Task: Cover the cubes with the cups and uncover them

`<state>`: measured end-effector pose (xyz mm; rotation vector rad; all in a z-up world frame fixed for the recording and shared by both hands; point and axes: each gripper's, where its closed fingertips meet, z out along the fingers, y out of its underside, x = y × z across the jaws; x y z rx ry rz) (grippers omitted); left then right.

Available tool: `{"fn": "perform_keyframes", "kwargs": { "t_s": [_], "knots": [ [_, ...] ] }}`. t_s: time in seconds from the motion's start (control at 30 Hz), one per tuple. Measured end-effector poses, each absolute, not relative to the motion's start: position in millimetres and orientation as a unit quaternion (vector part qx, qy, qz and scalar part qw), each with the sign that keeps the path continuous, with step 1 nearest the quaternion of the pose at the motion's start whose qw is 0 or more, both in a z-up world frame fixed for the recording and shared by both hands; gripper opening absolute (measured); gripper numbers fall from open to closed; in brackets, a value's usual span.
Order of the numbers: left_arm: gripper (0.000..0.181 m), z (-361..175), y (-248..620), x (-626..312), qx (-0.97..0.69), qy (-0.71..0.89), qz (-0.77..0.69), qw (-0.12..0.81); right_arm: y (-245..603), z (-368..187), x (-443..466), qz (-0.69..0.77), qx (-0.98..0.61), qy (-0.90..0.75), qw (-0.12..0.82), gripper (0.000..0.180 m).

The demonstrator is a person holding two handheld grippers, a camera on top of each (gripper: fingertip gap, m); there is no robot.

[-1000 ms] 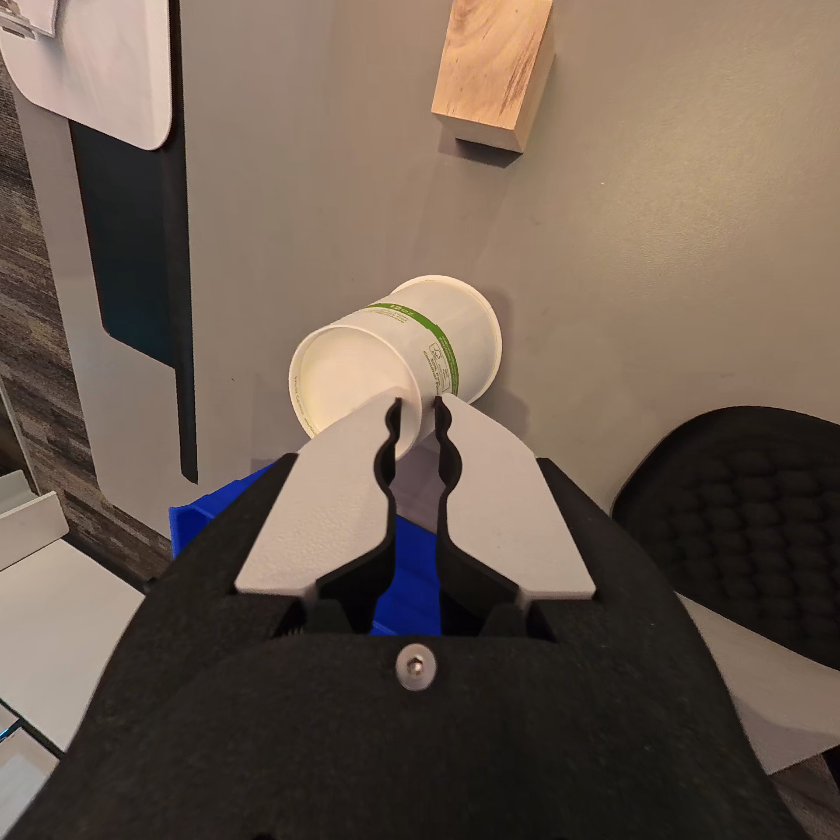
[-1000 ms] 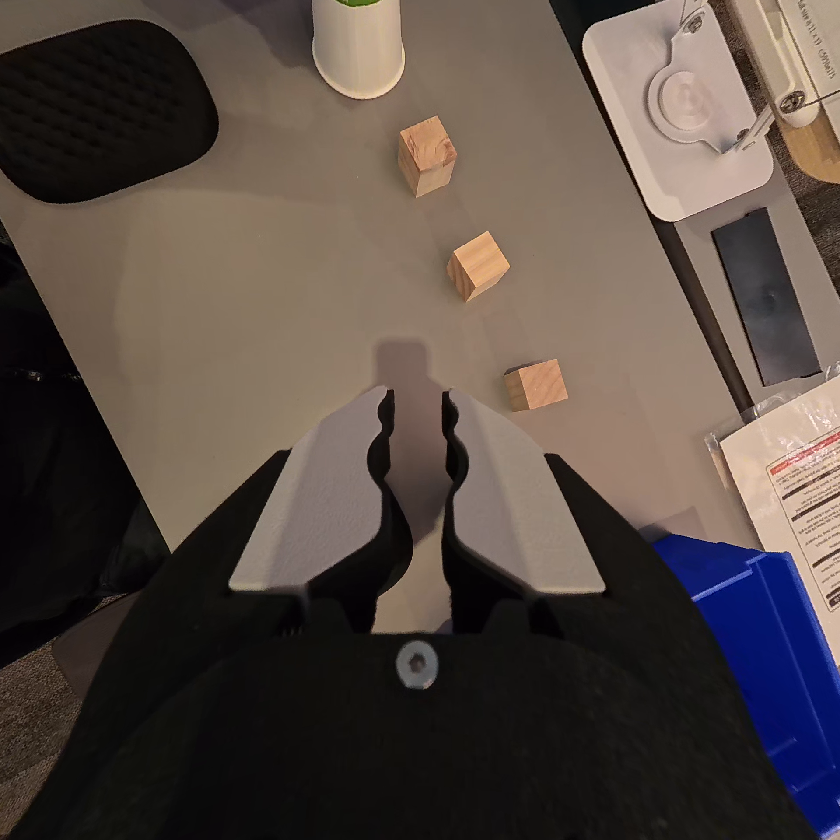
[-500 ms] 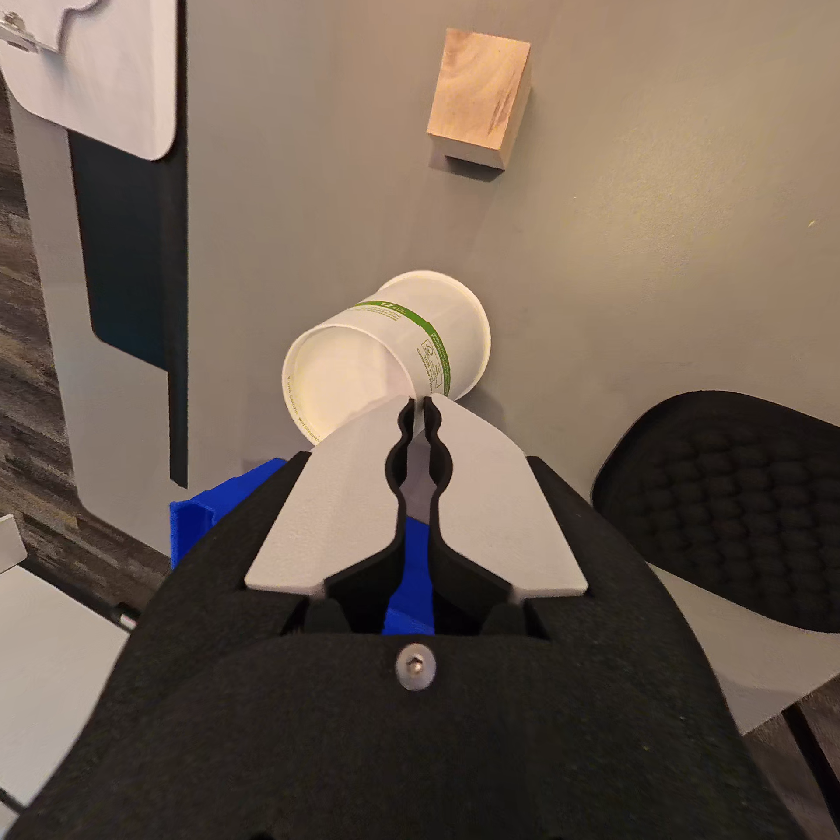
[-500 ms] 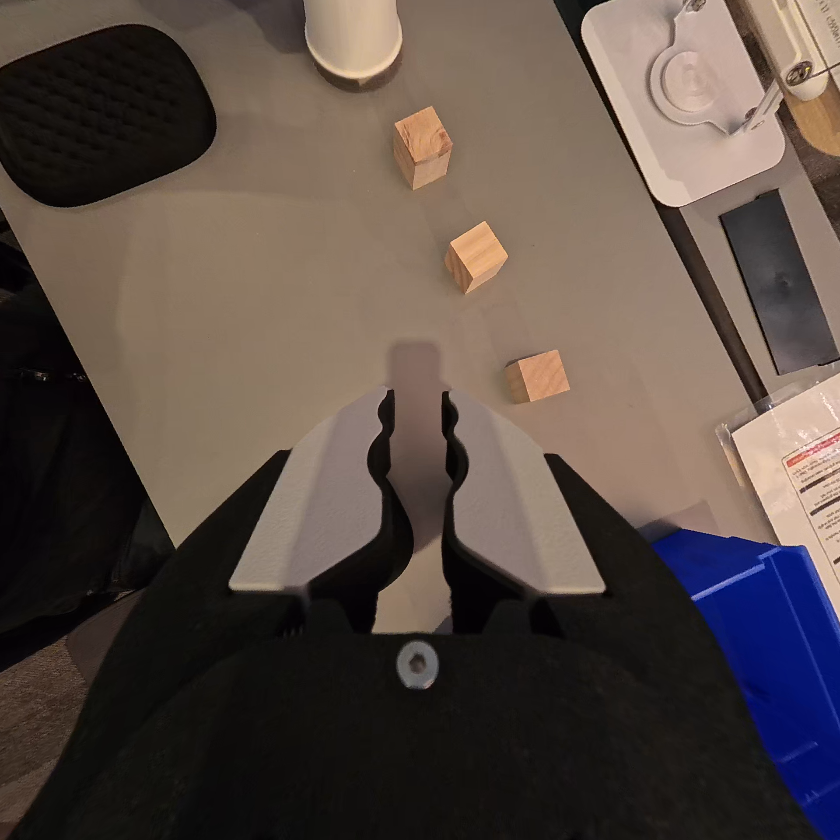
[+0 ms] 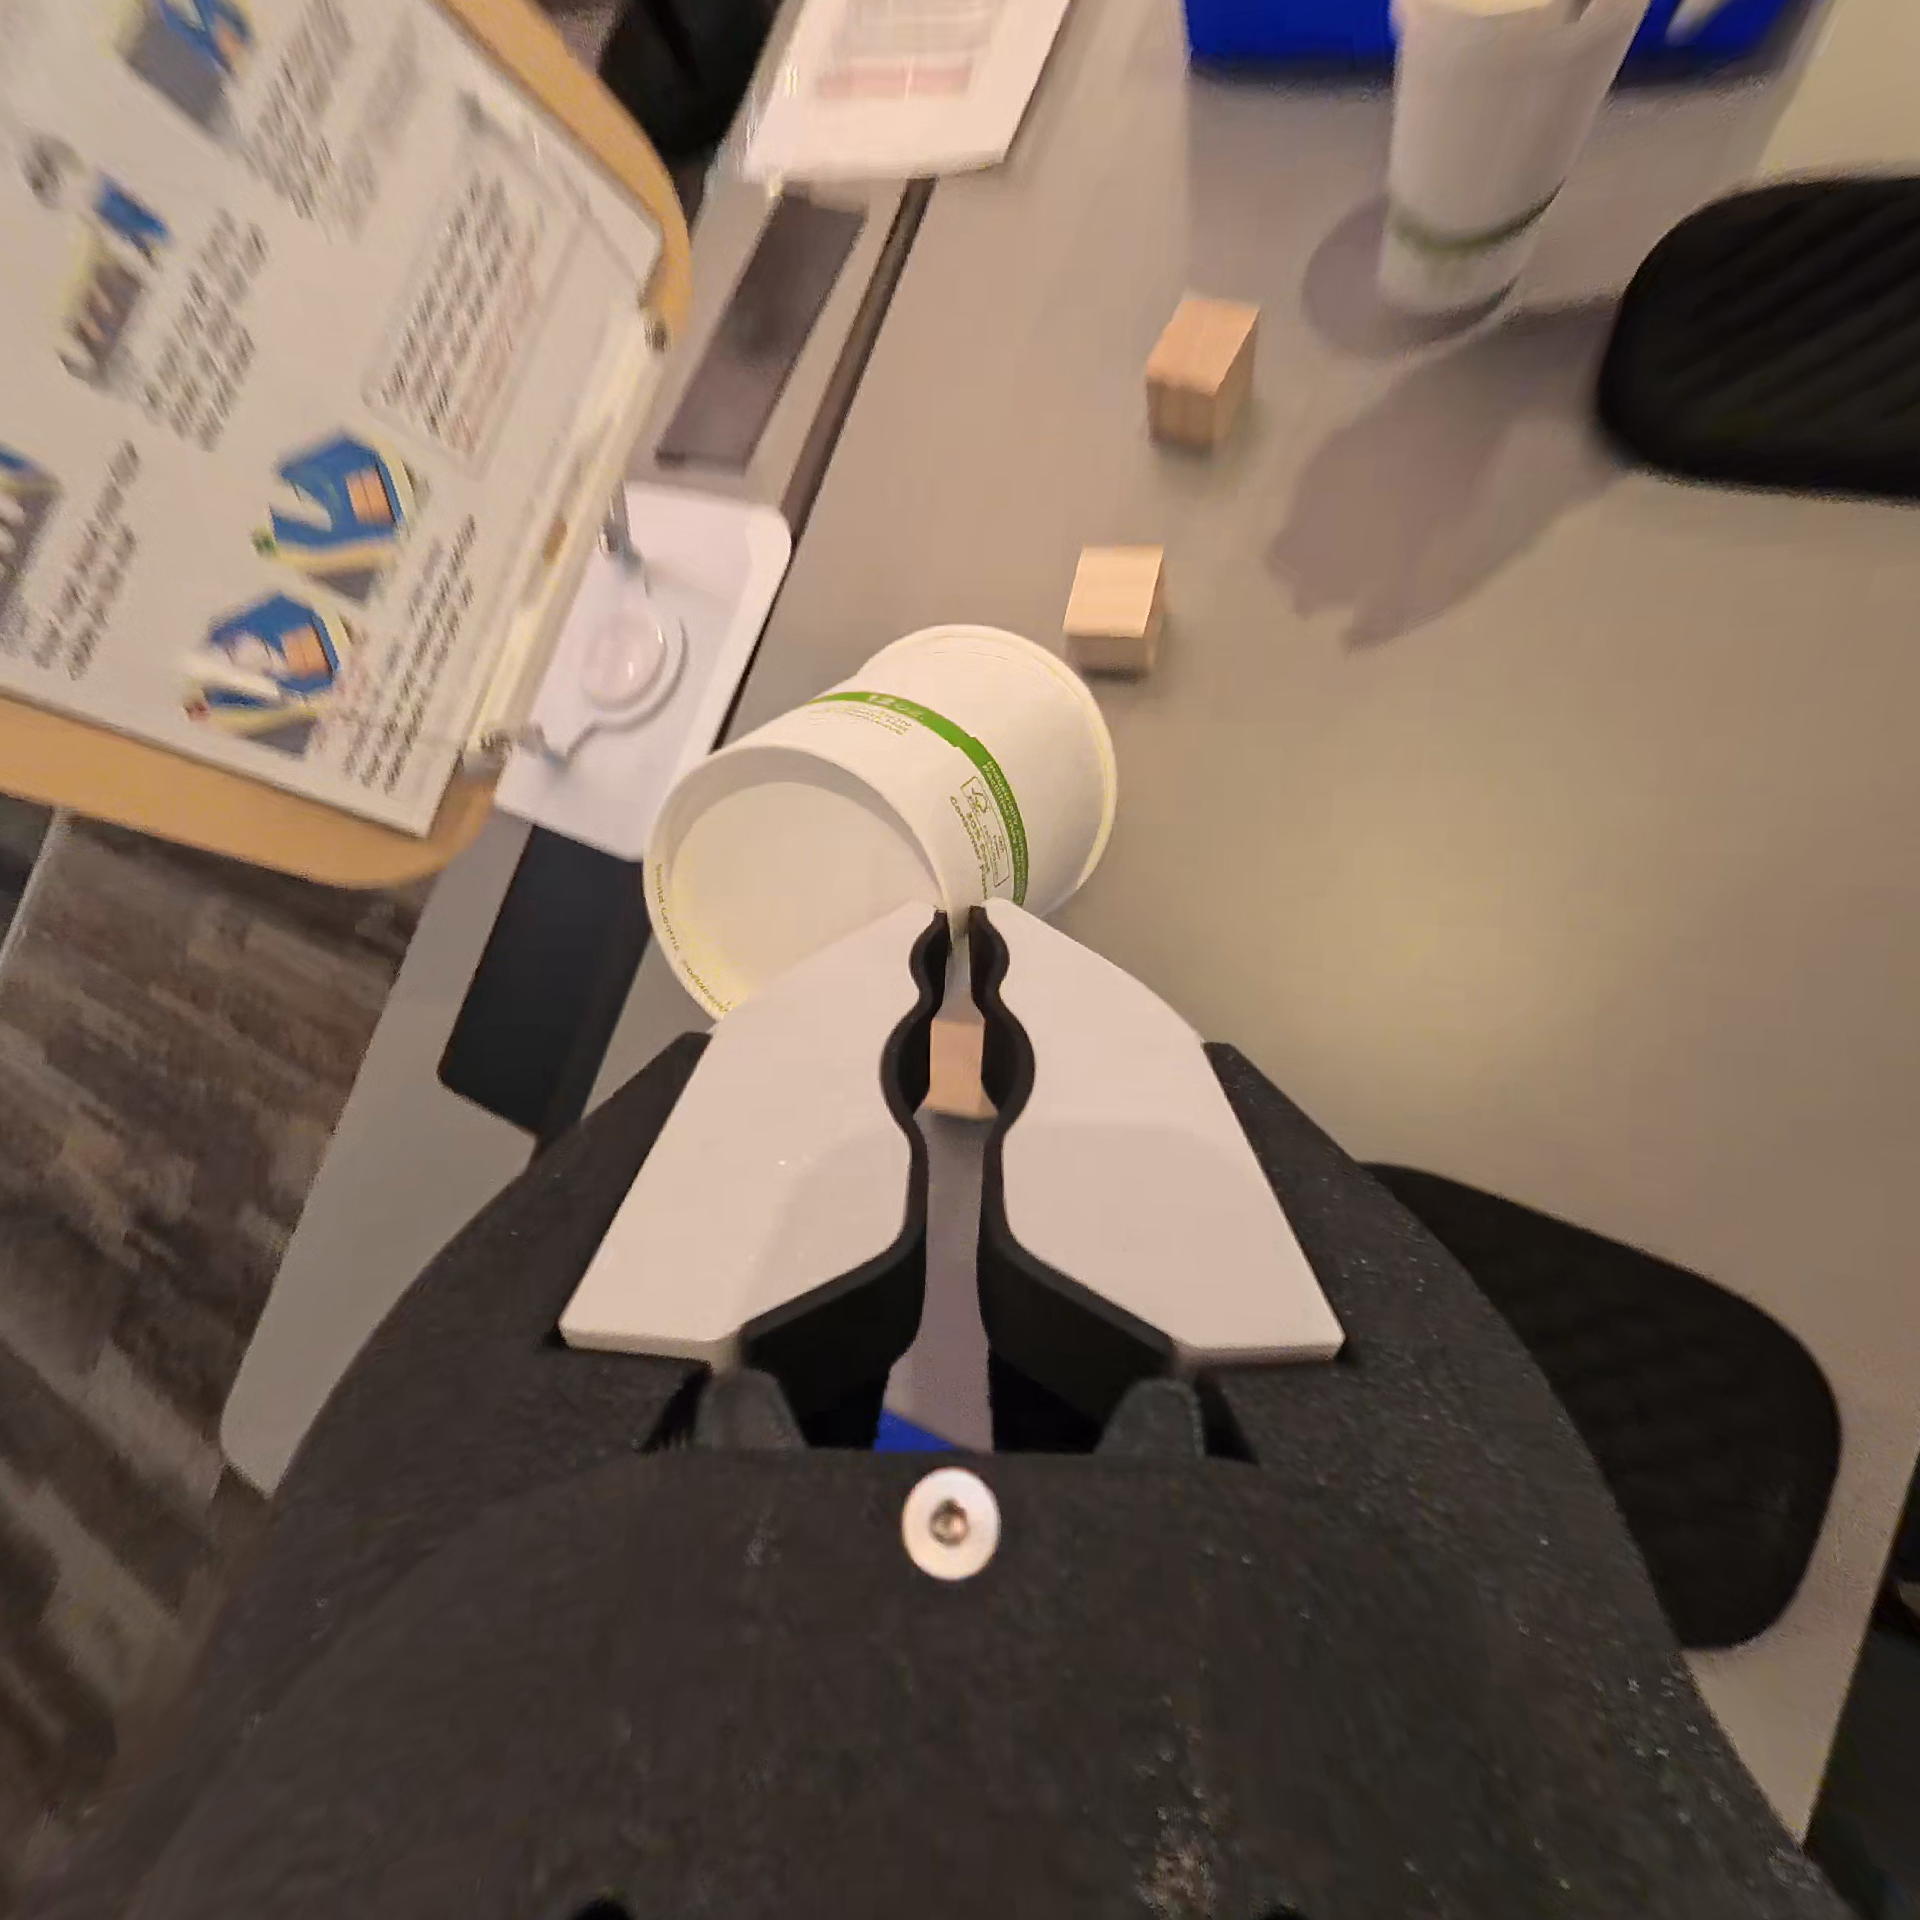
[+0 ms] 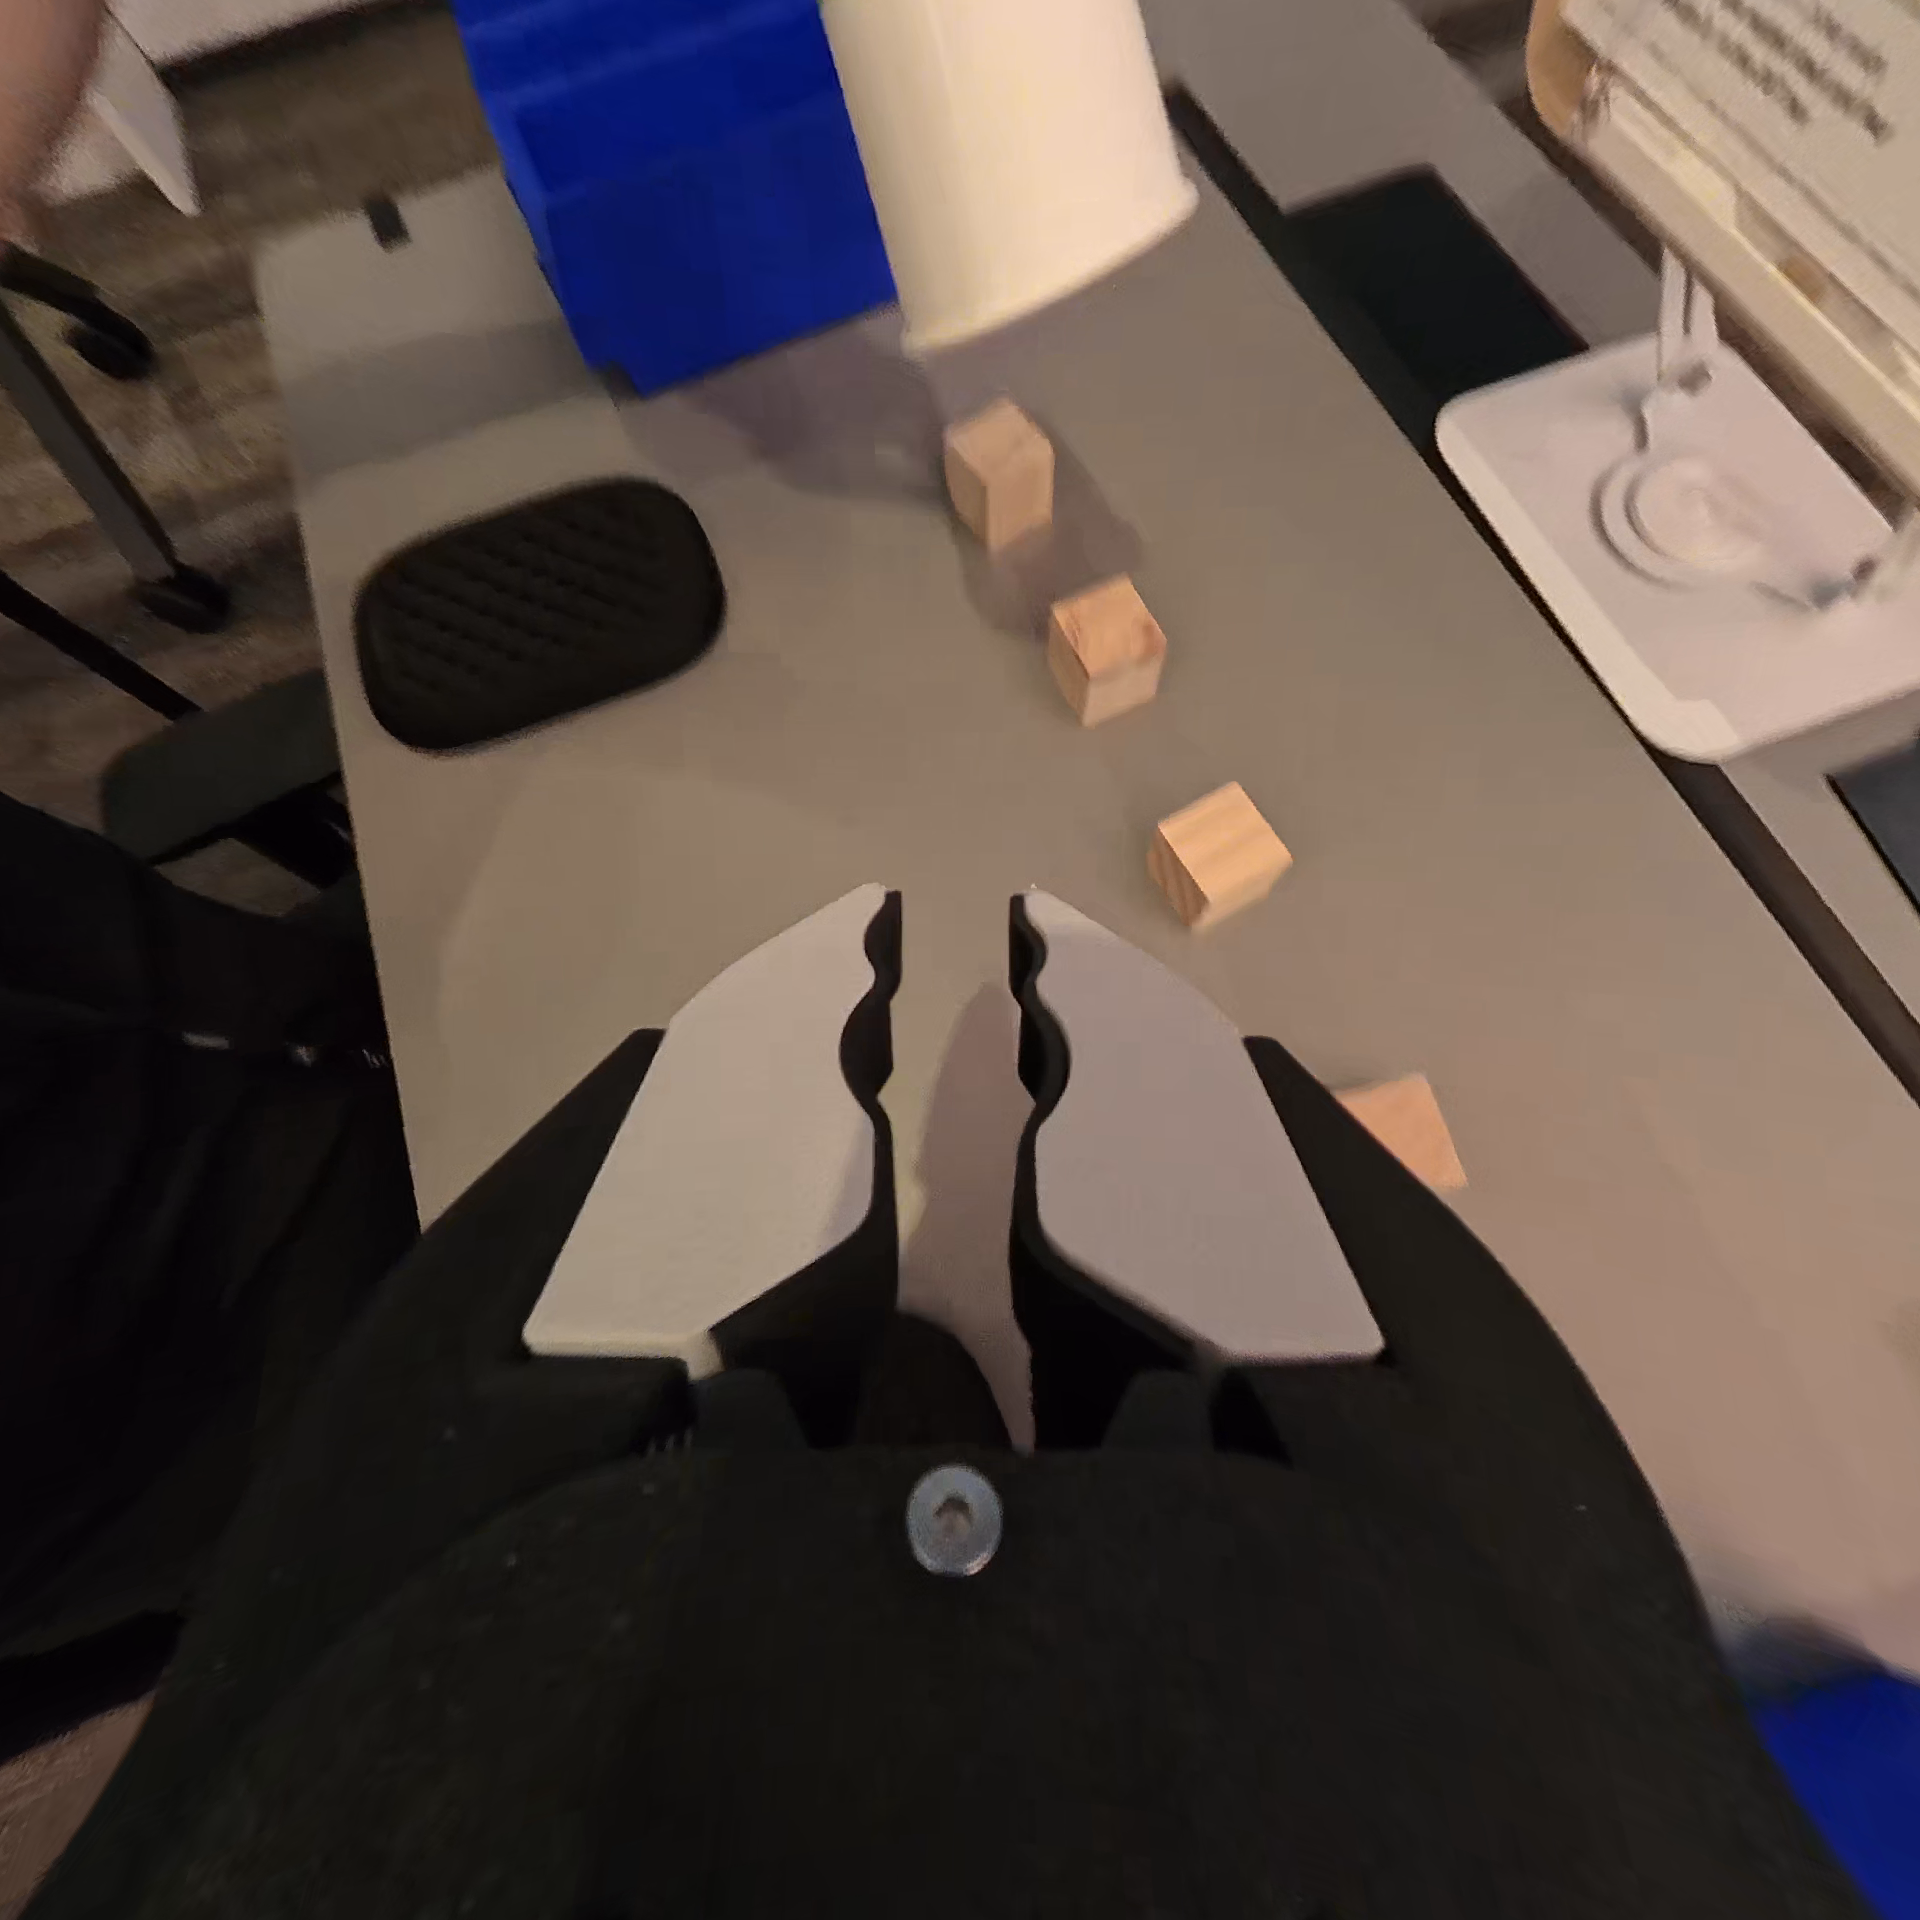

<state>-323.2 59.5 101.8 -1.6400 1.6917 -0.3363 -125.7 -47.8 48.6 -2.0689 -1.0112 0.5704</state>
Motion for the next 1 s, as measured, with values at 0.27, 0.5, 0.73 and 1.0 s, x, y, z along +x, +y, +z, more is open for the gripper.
{"fn": "perform_keyframes", "kwargs": {
  "t_s": [0.27,0.5,0.73,1.0],
  "knots": [
    [0.003,160,9,-269,-0.554,0.68,-0.194,0.439,-27,99,-181,0.397,-0.704,-0.316,0.496,0.045],
    [0.003,178,-16,-241,-0.512,0.691,-0.229,0.455,-26,128,-183,0.454,-0.644,-0.272,0.552,0.042],
    [0.003,179,-26,-228,-0.495,0.693,-0.258,0.455,-36,149,-179,0.514,-0.6,-0.259,0.555,0.014],
    [0.024,176,-22,-226,-0.511,0.671,-0.281,0.458,-60,154,-166,0.536,-0.588,-0.292,0.53,0.001]
  ]
}}
